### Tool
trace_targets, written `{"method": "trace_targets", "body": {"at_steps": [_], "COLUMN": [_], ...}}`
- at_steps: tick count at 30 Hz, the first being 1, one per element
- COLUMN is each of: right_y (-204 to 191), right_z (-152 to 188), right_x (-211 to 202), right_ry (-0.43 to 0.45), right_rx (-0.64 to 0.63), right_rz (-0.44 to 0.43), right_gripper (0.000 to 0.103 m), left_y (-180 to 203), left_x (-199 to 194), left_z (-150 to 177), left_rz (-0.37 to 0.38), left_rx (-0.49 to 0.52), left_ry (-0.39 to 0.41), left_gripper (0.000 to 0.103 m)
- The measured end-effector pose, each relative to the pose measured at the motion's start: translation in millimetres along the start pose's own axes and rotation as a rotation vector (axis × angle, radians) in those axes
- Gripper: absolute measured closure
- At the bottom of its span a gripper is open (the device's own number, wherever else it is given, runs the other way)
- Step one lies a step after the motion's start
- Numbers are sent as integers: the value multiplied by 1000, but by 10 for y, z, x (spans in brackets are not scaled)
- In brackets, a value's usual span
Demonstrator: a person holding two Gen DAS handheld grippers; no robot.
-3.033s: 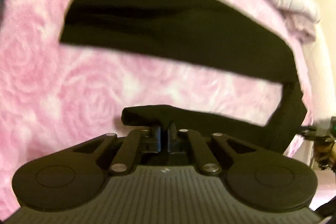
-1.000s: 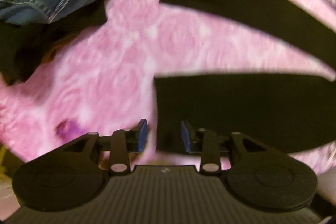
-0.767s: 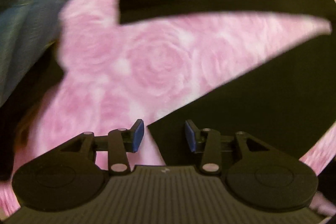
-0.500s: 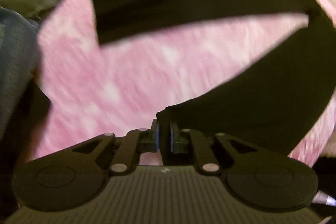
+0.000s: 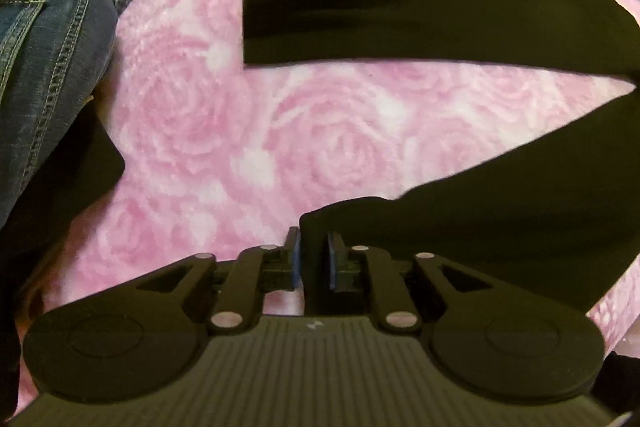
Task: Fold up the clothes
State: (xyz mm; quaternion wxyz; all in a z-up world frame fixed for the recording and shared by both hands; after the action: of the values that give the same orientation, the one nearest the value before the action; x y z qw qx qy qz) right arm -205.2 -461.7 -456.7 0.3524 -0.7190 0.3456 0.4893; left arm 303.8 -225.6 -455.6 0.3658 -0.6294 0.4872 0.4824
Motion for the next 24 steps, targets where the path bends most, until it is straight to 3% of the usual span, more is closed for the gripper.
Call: {"method": "trace_targets", "body": {"at_steps": [4, 6, 9, 13, 15, 19, 20, 21, 24], "right_y": [156, 144, -5, -286, -250, -87, -33, 14, 226], "right_z": [90, 175, 399, 822, 988, 1036, 1029, 1005, 888], "right_x": [-66, -183, -398, -421, -434, -403, -441, -458, -503], "right_ry": [-30, -12, 26, 2, -18, -27, -22, -15, 7], "right_rx": [-1, -67, -240, -442, -465, -442, -444, -452, -475], "right_rz": [68, 83, 74, 36, 39, 70, 80, 92, 139], "right_gripper": [46, 45, 45, 45, 45, 45, 44, 44, 44], "left_y": [-172, -189, 131, 914, 1195, 1451, 1456, 1454, 1269], "left_x": [-370, -624, -897, -812, -613, -224, -172, -136, -341], "left_z": [144, 311, 641, 1091, 1183, 1110, 1086, 1056, 846], "left_rz": [-122, -186, -244, -220, -239, -326, -331, -329, -197], "left_rx": [-9, 46, 269, 639, 794, 993, 1026, 1049, 884], "left_ry": [37, 57, 72, 66, 59, 69, 56, 43, 4], "left_gripper": [85, 82, 80, 70, 70, 71, 79, 96, 101]}}
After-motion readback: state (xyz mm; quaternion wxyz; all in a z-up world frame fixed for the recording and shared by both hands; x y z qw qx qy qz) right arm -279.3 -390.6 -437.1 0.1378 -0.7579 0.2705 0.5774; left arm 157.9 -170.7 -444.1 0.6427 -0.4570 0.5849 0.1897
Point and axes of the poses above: each gripper's, at about its wrist camera, not at the fingertips, and x roughly the way its jaws point, y to its right, z to its underside, the point moved 9 cm from there along x, roughly the way its jaws point, and after that the axes turned 8 degrees about x, right-handed, at the moved point
